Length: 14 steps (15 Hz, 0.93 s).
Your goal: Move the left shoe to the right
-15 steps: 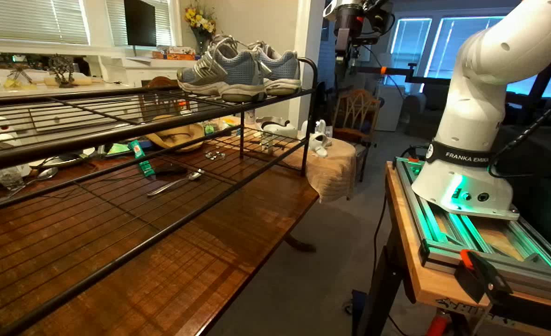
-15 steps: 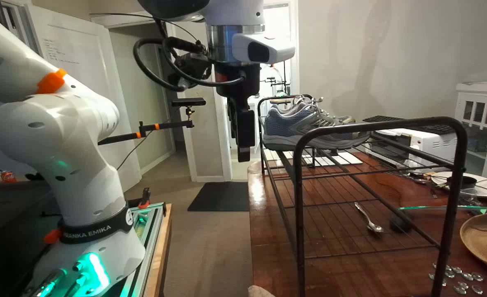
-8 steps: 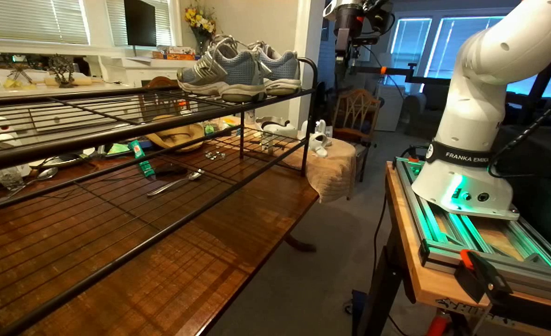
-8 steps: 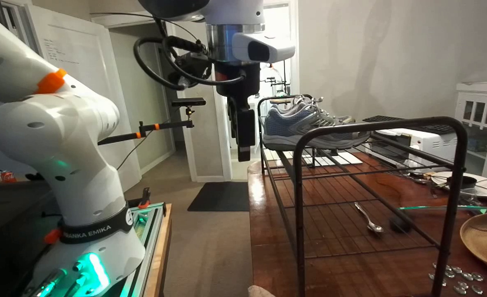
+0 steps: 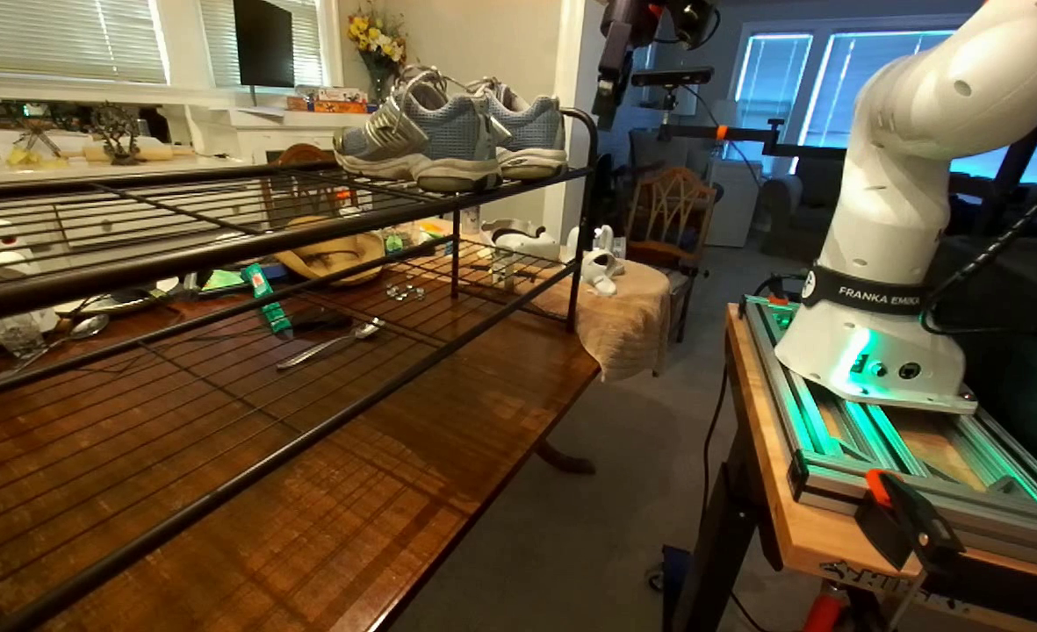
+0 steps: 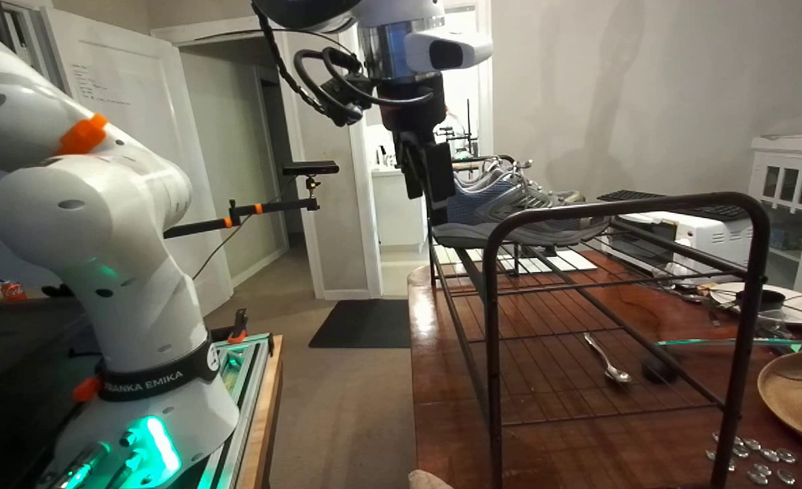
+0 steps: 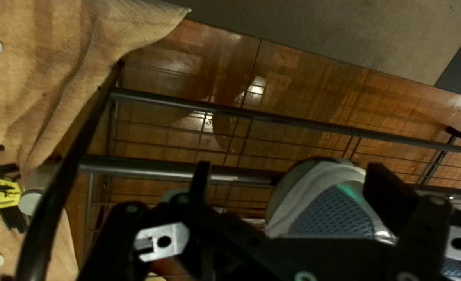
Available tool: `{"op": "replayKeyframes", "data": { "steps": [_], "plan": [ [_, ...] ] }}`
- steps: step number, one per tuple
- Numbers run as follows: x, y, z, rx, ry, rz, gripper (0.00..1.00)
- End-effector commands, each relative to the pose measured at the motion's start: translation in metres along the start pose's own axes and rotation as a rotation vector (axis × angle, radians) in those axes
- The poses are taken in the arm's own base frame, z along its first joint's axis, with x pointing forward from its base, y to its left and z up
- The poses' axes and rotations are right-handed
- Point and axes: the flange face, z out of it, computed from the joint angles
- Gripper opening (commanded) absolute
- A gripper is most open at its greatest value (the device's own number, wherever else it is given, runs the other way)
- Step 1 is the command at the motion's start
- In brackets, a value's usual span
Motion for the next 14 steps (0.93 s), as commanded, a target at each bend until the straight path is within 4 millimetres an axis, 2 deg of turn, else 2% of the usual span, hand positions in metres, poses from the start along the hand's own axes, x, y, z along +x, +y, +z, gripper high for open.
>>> {"op": "replayKeyframes", "data": {
  "steps": [1,5,12,14],
  "plan": [
    [0.017,-0.029,-0.006,0.031,0.074,-0.067,1.0],
    [0.035,-0.061,-0.017,0.053,0.153,-0.136,1.0],
    [0.058,-0.118,0.004,0.088,0.226,-0.192,1.0],
    [0.065,-0.128,0.008,0.088,0.234,-0.183,1.0]
  ]
}}
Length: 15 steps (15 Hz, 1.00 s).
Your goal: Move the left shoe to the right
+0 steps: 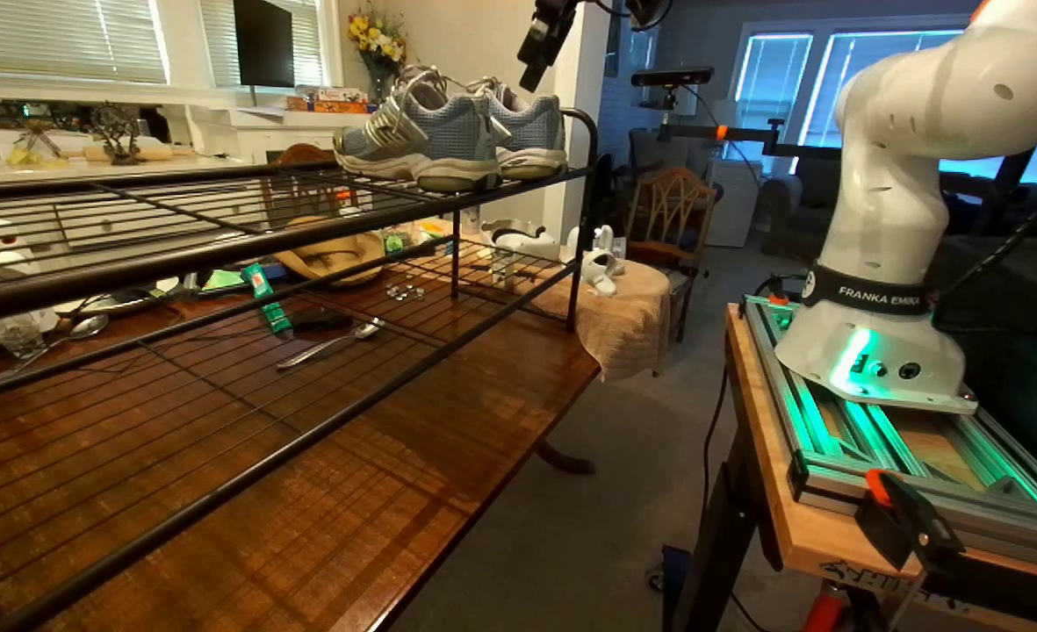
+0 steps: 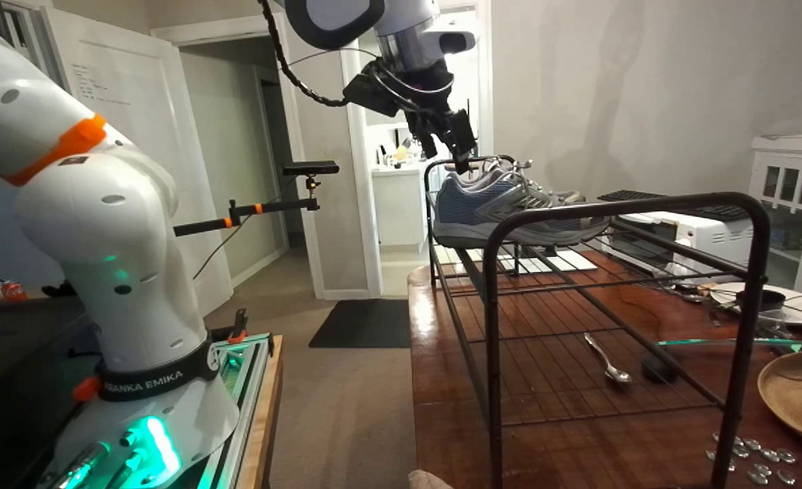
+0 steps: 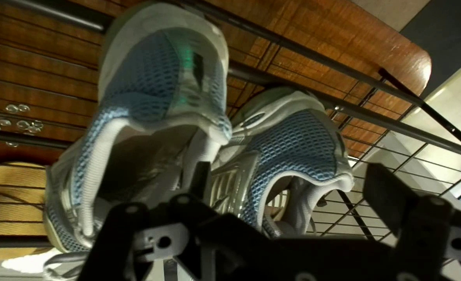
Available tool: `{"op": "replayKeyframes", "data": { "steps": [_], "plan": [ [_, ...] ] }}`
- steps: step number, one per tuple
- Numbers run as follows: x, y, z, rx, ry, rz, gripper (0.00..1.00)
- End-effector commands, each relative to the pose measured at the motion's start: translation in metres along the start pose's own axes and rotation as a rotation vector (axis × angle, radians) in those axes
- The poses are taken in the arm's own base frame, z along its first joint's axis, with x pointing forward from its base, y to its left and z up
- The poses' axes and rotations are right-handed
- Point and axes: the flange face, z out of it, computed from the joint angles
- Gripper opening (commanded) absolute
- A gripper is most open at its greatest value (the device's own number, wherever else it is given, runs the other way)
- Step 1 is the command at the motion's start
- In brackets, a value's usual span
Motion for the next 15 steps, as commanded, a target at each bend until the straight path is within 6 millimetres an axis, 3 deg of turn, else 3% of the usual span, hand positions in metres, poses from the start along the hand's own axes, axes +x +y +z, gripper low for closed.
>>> {"op": "replayKeyframes", "data": {
  "steps": [1,8,15],
  "plan": [
    [0.003,-0.005,0.004,0.0,0.002,-0.003,1.0],
    [0.014,-0.011,0.012,-0.035,0.01,-0.008,1.0],
    [0.03,-0.034,0.029,-0.112,0.048,-0.054,1.0]
  ]
}}
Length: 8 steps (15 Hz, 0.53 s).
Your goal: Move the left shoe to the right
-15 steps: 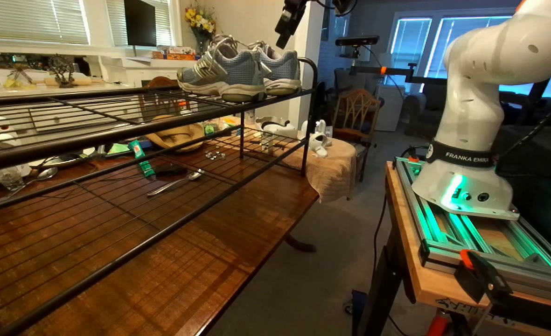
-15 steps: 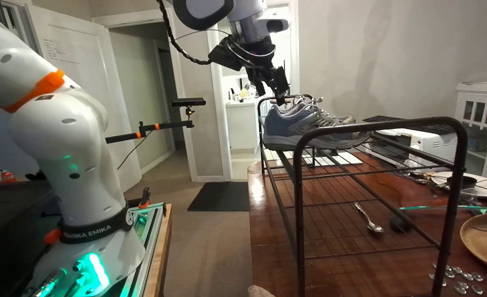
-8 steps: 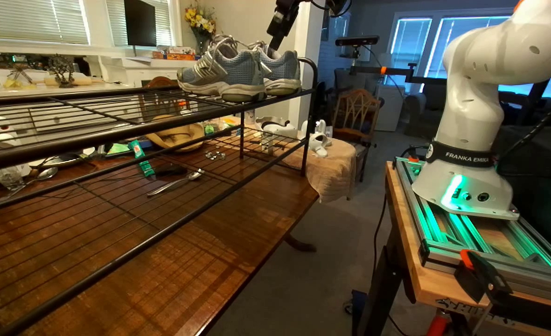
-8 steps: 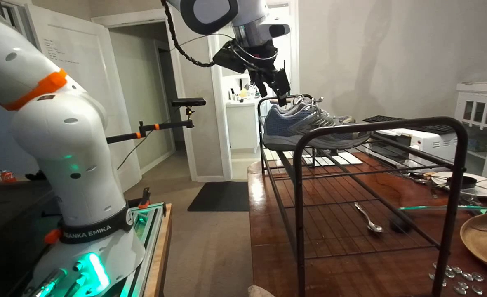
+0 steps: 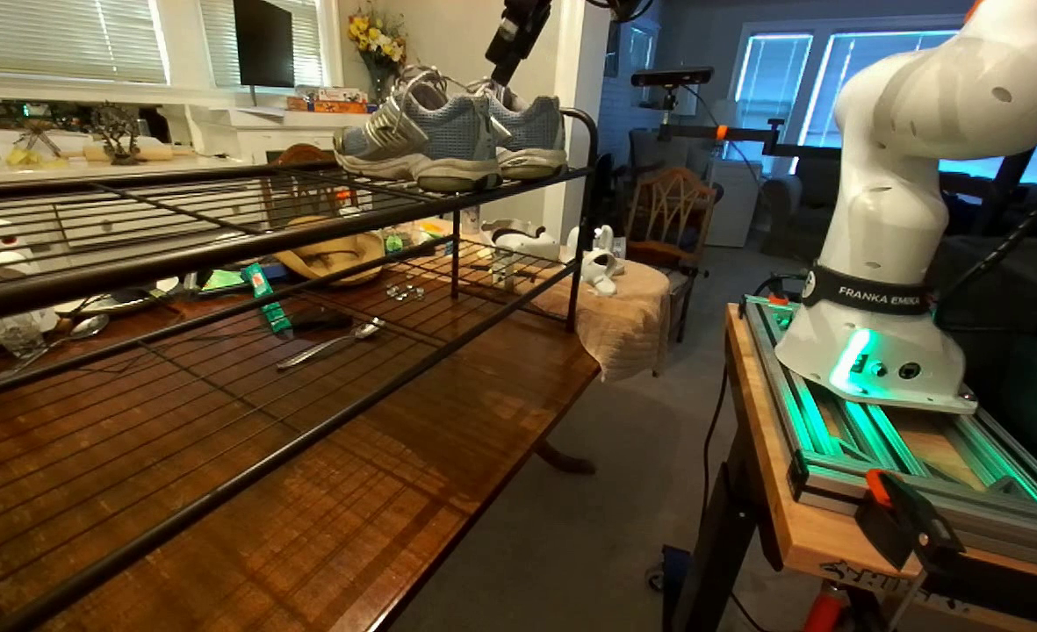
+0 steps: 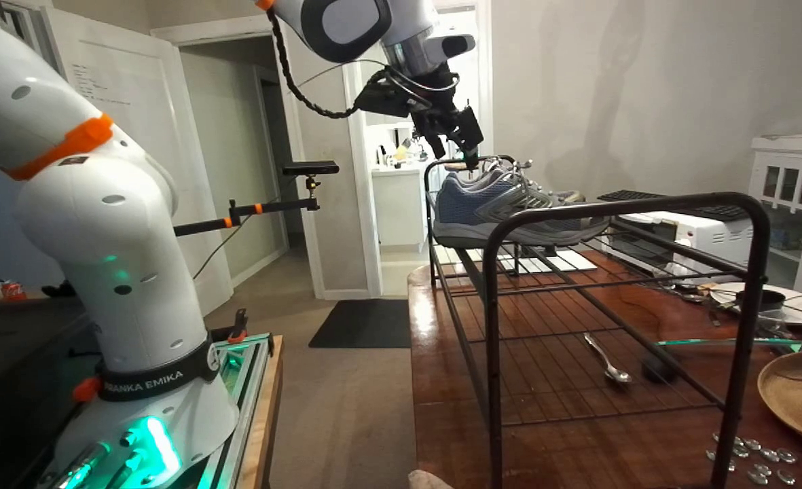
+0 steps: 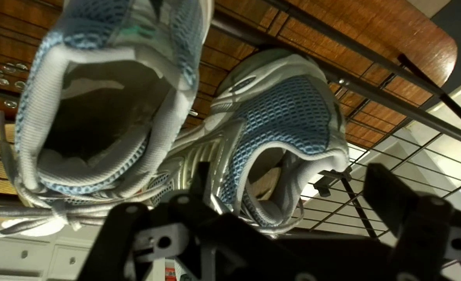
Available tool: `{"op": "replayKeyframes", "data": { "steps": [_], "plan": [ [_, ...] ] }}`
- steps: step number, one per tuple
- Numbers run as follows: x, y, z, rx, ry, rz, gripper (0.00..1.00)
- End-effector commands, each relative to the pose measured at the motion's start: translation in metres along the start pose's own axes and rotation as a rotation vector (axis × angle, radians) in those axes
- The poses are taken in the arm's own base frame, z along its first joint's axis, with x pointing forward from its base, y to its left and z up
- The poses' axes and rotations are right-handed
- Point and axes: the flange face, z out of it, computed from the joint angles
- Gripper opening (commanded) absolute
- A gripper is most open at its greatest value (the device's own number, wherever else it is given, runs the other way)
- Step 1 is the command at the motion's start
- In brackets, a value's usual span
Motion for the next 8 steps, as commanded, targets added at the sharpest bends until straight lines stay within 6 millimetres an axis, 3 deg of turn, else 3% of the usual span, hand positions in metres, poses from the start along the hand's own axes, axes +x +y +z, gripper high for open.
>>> {"op": "replayKeyframes", "data": {
  "steps": [1,8],
  "plan": [
    [0.013,-0.009,0.017,-0.061,-0.004,0.01,1.0],
    [0.031,-0.027,0.035,-0.108,0.037,0.056,1.0]
  ]
}}
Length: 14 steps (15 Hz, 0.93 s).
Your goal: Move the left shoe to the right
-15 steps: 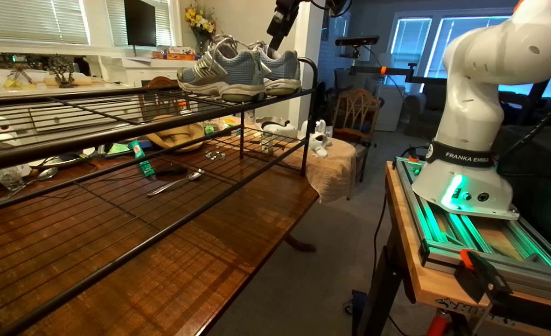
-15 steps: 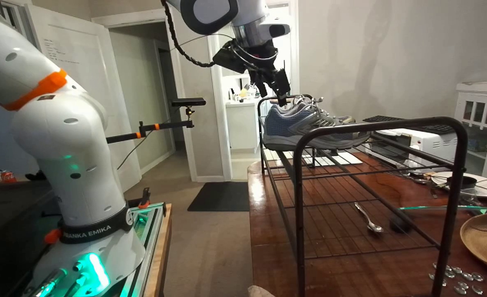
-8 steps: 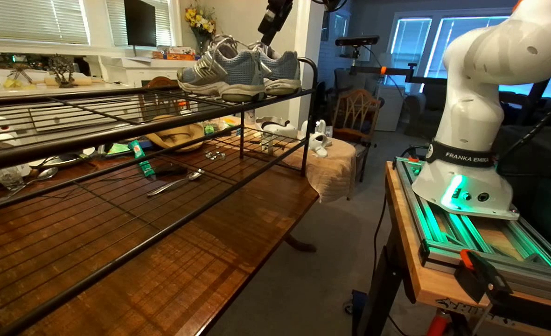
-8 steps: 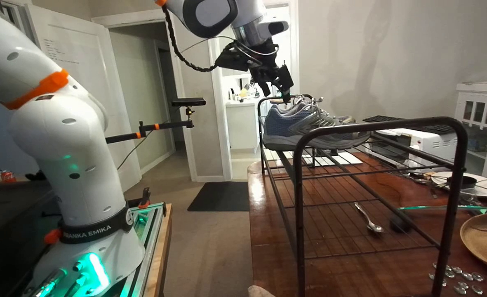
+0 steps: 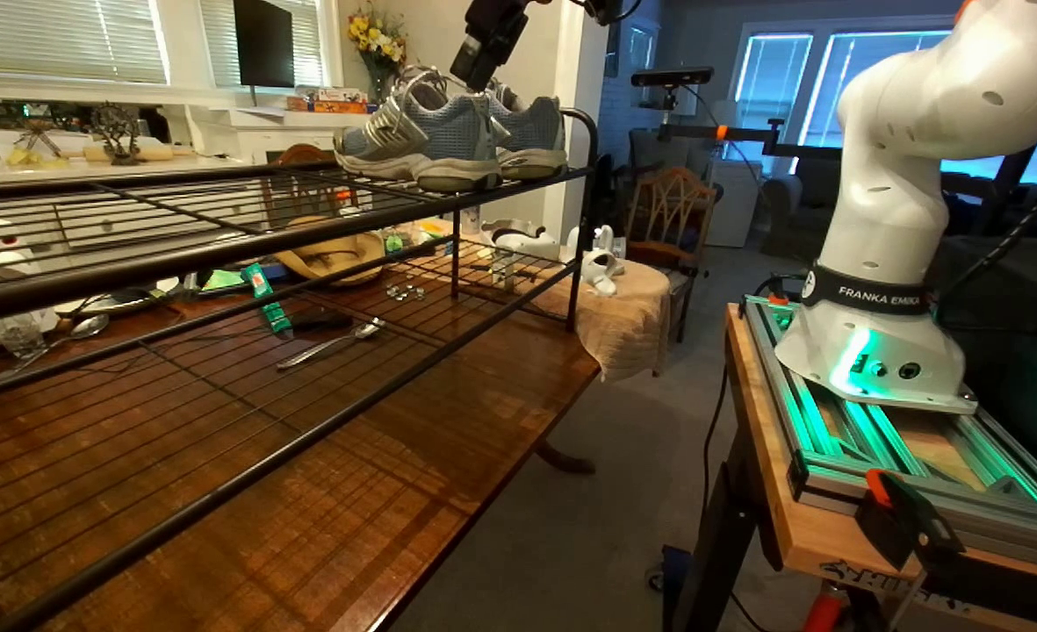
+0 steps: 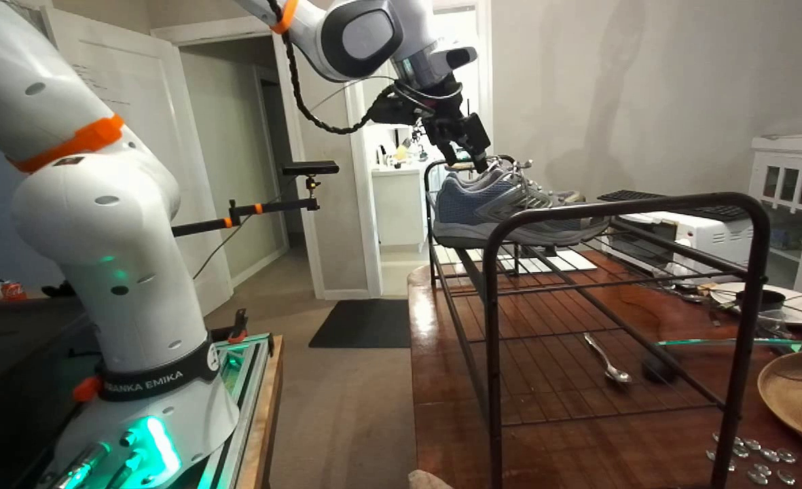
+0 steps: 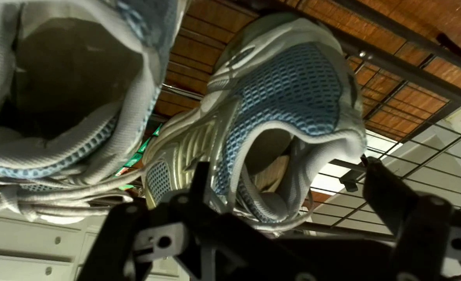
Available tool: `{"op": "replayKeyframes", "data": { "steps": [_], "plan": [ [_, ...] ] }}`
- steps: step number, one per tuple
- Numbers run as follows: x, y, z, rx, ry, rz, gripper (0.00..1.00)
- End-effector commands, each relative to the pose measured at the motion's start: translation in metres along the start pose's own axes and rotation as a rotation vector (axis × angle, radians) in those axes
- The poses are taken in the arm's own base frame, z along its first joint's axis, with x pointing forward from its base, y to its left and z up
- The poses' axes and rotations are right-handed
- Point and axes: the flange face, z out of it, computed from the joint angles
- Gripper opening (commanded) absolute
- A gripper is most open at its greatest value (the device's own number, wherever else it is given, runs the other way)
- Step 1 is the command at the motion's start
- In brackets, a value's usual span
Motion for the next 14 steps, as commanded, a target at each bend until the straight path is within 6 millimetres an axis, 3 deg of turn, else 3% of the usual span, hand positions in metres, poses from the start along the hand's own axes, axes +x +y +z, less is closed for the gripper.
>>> {"op": "replayKeyframes", "data": {
  "steps": [1,14],
  "plan": [
    [0.014,-0.01,0.007,-0.021,0.01,0.035,1.0],
    [0.013,-0.042,0.033,-0.03,-0.05,0.024,1.0]
  ]
}}
